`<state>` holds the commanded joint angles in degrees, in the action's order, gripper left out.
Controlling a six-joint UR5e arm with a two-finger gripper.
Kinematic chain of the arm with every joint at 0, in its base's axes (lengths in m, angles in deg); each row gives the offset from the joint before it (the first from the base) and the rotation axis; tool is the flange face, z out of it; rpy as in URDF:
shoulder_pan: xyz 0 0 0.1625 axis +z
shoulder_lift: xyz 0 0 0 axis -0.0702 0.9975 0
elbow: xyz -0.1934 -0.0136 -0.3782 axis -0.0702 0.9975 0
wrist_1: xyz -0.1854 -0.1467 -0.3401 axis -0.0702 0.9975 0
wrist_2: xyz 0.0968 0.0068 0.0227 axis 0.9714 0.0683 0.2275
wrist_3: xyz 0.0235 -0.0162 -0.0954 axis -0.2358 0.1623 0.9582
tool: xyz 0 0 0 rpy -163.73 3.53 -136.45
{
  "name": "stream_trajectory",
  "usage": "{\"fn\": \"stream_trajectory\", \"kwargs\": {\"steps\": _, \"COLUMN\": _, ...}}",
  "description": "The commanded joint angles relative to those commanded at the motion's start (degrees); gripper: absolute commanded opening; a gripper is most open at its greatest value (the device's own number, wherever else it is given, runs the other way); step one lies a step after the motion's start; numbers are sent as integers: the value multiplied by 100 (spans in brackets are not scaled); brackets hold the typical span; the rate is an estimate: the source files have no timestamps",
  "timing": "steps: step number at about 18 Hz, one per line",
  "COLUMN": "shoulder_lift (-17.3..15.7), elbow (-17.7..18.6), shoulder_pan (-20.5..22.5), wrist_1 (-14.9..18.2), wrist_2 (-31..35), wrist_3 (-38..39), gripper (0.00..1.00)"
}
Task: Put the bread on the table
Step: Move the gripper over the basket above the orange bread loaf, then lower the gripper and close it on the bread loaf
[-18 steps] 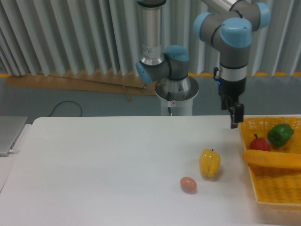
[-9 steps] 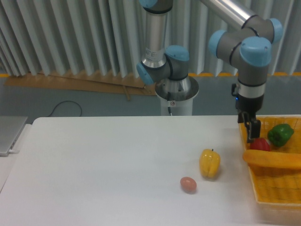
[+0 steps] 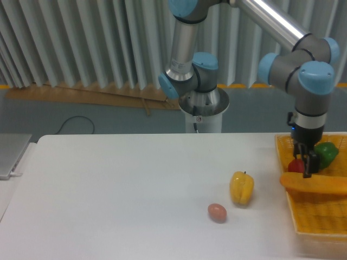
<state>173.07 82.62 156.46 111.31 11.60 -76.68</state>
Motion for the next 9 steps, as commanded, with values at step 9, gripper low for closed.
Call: {"fn": "stream_trajectory", "kwargs": {"steps": 9, "shoulder_lift": 404, "elbow": -45, "shoulder_pan": -9, "wrist_1": -351, "wrist_2": 9, "wrist_3": 44, "gripper": 100}}
